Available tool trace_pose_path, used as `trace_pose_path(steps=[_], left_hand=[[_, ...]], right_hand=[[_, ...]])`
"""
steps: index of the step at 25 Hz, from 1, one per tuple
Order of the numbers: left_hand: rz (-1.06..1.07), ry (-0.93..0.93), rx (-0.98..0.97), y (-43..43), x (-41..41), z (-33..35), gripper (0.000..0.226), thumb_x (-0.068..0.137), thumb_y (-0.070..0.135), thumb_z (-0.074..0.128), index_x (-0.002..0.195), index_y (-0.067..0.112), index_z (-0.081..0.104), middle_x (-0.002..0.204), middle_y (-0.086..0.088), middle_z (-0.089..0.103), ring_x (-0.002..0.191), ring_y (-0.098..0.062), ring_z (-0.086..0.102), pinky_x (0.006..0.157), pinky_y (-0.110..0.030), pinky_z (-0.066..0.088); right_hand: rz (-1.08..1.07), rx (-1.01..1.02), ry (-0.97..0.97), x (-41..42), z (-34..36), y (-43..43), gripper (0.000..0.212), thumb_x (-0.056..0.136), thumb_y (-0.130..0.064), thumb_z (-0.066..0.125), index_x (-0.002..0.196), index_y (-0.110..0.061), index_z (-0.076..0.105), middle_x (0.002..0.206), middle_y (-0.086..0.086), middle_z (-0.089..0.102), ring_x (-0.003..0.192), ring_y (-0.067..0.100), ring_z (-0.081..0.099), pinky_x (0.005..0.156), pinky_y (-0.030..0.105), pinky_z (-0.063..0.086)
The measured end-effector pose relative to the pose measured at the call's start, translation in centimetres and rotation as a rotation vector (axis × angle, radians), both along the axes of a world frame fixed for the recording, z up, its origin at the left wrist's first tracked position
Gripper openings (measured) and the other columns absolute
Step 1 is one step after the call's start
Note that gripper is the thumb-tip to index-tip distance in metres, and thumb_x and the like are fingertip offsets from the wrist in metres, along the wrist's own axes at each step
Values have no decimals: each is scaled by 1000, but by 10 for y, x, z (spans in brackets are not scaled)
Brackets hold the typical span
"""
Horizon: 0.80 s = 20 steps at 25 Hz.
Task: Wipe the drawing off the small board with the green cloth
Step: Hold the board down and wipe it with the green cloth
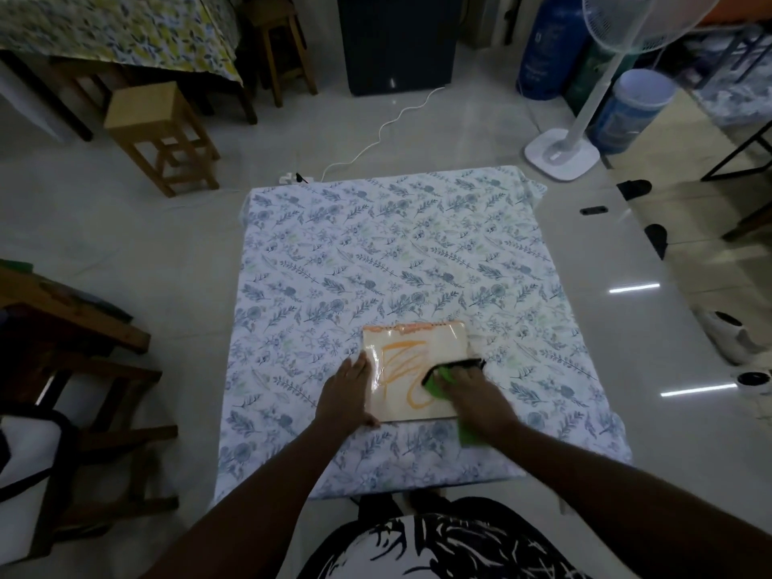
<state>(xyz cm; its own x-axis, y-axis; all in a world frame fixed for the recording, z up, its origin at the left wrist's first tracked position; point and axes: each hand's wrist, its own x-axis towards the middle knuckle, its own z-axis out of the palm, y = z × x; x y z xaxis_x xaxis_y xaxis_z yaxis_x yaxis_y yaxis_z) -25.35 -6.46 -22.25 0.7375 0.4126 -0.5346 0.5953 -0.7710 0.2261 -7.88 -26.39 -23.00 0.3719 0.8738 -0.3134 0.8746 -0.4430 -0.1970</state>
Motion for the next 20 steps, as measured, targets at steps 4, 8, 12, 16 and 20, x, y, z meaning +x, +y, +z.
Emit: trace_pose_path(steps=[4, 8, 12, 16, 20], left_hand=[[-2, 10, 50, -2, 1, 2, 126, 65, 50, 83, 155, 9, 4, 166, -4, 2, 153, -29, 7, 123, -48, 16], [5, 24, 74, -3, 1, 2, 127, 63, 52, 83, 155, 11, 5, 166, -3, 6, 153, -27, 8, 122, -50, 12], [0, 43, 62, -4, 3, 4, 127, 64, 52, 82, 155, 11, 4, 166, -2, 3, 153, -26, 6, 123, -51, 9], [-5, 45, 98, -4, 3, 7, 125, 65, 53, 81, 155, 12, 5, 166, -1, 3, 153, -26, 7, 122, -52, 9], [8, 50, 91, -5, 0, 5, 126, 63, 55, 82, 155, 12, 7, 166, -1, 6, 153, -25, 8, 122, -54, 10]], right_hand=[[-285, 1, 31, 33, 21, 60, 83, 81, 0, 62, 152, -20, 23, 151, 8, 30, 126, 32, 39, 89, 43, 55], [-7, 14, 110, -40, 3, 13, 73, 78, 0, 61, 143, -24, 37, 133, 5, 47, 112, 26, 51, 74, 32, 53], [92, 28, 39, -13, 1, 26, 66, 88, -8, 54, 148, -26, 32, 142, 8, 42, 117, 29, 48, 78, 42, 60], [-202, 27, 46, 3, 16, 76, 87, 75, -8, 69, 150, -26, 27, 142, 4, 38, 115, 27, 44, 78, 36, 56], [98, 66, 140, -62, -1, 22, 53, 89, -16, 54, 139, -31, 40, 124, 3, 51, 104, 24, 54, 65, 33, 53]])
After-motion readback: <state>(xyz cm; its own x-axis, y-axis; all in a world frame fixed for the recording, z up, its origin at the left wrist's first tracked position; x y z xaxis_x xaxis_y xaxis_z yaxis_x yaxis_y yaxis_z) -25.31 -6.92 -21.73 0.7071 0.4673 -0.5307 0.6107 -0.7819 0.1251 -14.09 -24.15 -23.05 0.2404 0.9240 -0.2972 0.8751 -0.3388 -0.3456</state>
